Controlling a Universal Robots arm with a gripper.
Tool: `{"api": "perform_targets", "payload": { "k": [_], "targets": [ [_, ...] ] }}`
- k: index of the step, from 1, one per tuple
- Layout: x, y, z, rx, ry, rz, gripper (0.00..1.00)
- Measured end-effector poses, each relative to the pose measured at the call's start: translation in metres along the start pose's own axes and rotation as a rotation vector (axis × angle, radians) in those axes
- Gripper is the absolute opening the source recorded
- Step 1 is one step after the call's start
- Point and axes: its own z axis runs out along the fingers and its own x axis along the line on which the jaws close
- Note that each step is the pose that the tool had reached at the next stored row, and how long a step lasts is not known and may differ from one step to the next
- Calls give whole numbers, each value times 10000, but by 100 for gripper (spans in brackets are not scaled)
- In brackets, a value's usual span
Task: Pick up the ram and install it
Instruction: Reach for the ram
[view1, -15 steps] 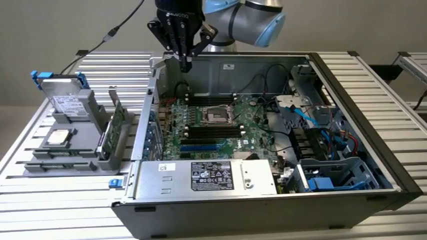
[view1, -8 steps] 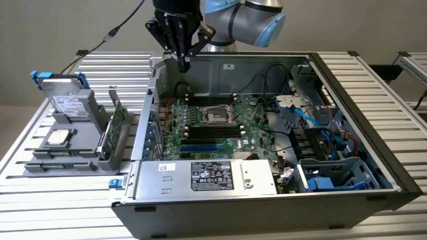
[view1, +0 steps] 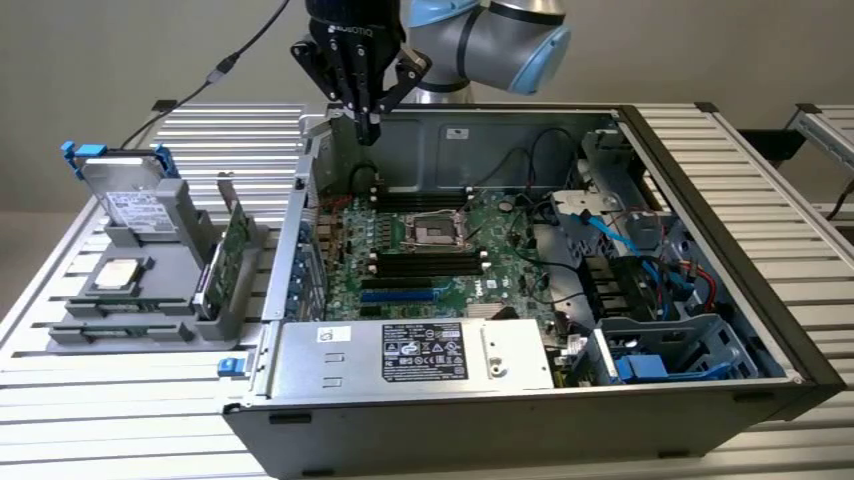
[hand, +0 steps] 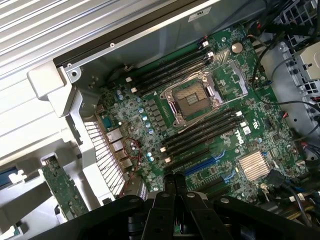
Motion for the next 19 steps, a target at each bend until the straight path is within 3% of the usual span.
{"api": "perform_targets", "payload": {
  "k": [4, 11, 19],
  "targets": [
    [3, -1, 0, 6, 10, -10, 10],
    [10, -5, 0, 34, 124, -694, 10],
    [105, -48, -4, 27, 151, -1231, 10]
  ]
}}
